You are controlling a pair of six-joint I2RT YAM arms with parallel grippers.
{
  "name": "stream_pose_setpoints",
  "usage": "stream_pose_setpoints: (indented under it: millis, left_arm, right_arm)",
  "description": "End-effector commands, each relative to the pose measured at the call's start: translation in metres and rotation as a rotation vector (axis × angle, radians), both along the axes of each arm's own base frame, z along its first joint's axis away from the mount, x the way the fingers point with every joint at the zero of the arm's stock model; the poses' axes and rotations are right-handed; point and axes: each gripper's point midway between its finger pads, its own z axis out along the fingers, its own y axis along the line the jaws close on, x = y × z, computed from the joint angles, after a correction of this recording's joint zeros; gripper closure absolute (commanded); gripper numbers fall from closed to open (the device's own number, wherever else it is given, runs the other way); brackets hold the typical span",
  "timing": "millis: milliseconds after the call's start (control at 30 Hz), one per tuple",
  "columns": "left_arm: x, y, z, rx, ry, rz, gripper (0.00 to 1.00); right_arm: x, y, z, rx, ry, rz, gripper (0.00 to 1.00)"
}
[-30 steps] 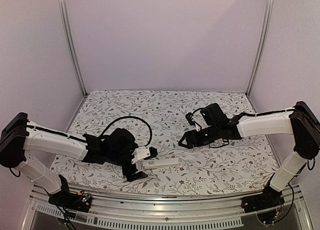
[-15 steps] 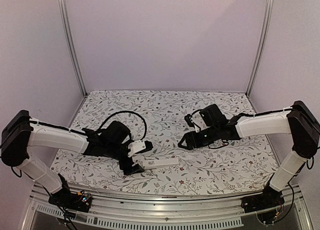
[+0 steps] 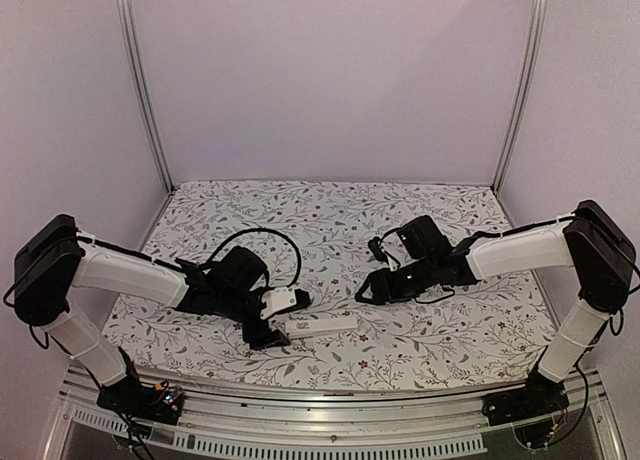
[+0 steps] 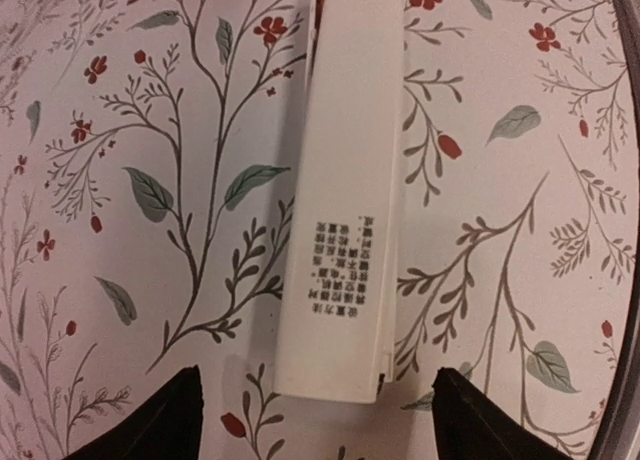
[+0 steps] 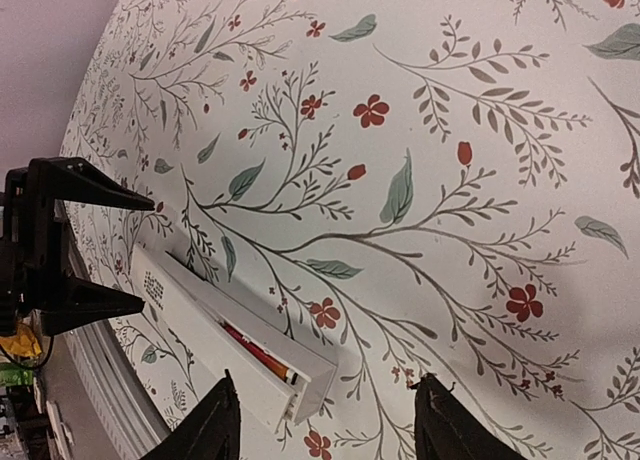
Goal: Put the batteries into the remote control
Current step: Adjust the battery cover on the remote control without the battery cover.
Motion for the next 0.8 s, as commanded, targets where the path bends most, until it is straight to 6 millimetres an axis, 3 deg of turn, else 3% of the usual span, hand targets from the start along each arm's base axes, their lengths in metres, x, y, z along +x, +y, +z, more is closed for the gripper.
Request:
stream_pose_setpoints:
  millis: [0, 267, 767]
  left_arm:
    - [0.009, -0.008, -0.001, -0.002, -0.018, -0.016, 0.22]
    - [0.014, -0.015, -0.003, 0.011, 0.005, -0.009, 0.29]
    - [0.003, -0.024, 0.003, -0.021, 0.081, -0.025, 0.44]
  right_arm:
    - [0.0, 0.002, -0.003, 0.011, 0.012, -0.002, 0.42]
    - [-0.002, -0.001, -0.006, -0.001, 0.011, -0.001, 0.43]
    - [-0.003, -0.004, -0.009, -0.019, 0.005, 0.001, 0.43]
